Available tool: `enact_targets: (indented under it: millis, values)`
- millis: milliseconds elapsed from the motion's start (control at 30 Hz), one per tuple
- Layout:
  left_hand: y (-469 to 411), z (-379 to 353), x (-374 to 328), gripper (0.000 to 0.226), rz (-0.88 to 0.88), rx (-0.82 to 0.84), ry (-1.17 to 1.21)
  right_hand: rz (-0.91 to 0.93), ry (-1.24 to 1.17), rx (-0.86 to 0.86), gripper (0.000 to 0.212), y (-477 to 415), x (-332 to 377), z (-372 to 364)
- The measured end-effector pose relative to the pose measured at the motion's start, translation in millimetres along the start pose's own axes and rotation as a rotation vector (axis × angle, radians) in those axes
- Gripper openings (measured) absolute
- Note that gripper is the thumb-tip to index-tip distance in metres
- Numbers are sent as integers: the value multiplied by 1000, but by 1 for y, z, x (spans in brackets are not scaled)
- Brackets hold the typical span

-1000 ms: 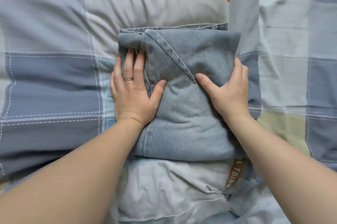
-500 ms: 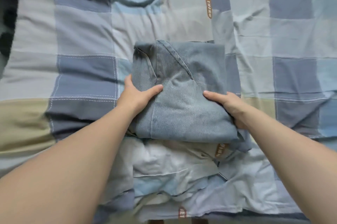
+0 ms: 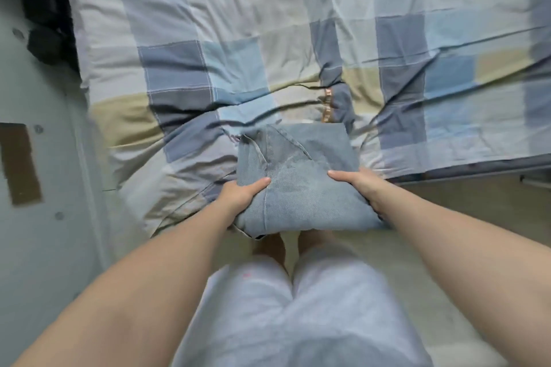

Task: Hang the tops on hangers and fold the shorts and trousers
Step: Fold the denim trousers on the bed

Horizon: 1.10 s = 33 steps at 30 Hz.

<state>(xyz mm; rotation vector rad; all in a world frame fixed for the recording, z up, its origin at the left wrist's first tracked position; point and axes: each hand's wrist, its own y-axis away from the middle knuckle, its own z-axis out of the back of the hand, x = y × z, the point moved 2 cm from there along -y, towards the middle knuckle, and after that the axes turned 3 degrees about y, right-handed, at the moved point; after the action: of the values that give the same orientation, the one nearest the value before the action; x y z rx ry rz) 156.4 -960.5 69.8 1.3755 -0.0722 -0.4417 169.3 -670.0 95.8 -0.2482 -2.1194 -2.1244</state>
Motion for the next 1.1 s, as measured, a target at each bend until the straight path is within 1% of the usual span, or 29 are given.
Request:
enact_targets:
  millis: [100, 233, 300, 400, 500, 567, 600, 667, 700, 733, 833, 900, 1000, 1100]
  values:
    - [40, -2, 31, 72, 58, 55, -10, -9, -41, -54, 36, 43, -41, -3]
    - [83, -6, 47, 57, 16, 102, -60, -33, -138, -113, 37, 95, -90, -3]
    - [100, -10, 41, 57, -41, 117, -95, -5, -220, -154, 37, 117, -109, 1]
    - [118, -23, 15, 65, -158, 152, -199, 66, -372, -244, 36, 144, -131, 11]
    - [141, -45, -15, 67, -270, 196, -305, 145, -530, -320, 33, 172, -148, 25]
    - [158, -65, -30, 73, -338, 221, -385, 202, -603, -363, 33, 191, -162, 36]
    - [167, -77, -35, 69, -373, 242, -410, 230, -632, -390, 34, 200, -171, 42]
    - [187, -105, -41, 47, -448, 293, -434, 286, -689, -440, 36, 219, -189, 59]
    - [198, -120, -42, 41, -490, 313, -446, 313, -713, -463, 36, 228, -200, 68]
    - [209, -137, -41, 40, -538, 323, -468, 339, -734, -486, 34, 238, -212, 78]
    - [248, -193, -32, 53, -687, 317, -557, 420, -791, -544, 31, 267, -257, 114]
    - [274, -232, -17, 58, -763, 312, -587, 475, -816, -581, 32, 286, -294, 140]
    - [315, -289, 15, 54, -867, 317, -650, 547, -861, -657, 30, 319, -357, 174]
    - [350, -350, 50, 43, -942, 390, -680, 602, -901, -736, 30, 348, -426, 205]
